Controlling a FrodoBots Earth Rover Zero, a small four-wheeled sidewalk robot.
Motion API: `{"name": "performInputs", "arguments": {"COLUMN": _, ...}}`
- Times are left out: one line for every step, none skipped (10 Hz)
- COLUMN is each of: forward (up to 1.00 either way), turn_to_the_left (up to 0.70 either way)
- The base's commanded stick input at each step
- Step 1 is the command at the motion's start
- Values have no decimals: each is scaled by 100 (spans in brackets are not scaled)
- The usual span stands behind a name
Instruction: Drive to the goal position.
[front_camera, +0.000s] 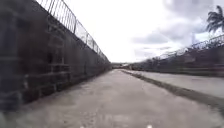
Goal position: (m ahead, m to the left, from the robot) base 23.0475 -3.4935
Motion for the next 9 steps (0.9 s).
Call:
{"name": "performInputs", "arguments": {"forward": 100, "turn_to_the_left": 0}}
{"name": "performInputs", "arguments": {"forward": 100, "turn_to_the_left": 0}}
{"name": "performInputs", "arguments": {"forward": 100, "turn_to_the_left": 0}}
{"name": "performInputs", "arguments": {"forward": 100, "turn_to_the_left": 0}}
{"name": "performInputs", "arguments": {"forward": 100, "turn_to_the_left": 0}}
{"name": "performInputs", "arguments": {"forward": 100, "turn_to_the_left": 0}}
{"name": "performInputs", "arguments": {"forward": 100, "turn_to_the_left": 0}}
{"name": "performInputs", "arguments": {"forward": 100, "turn_to_the_left": 0}}
{"name": "performInputs", "arguments": {"forward": 100, "turn_to_the_left": 0}}
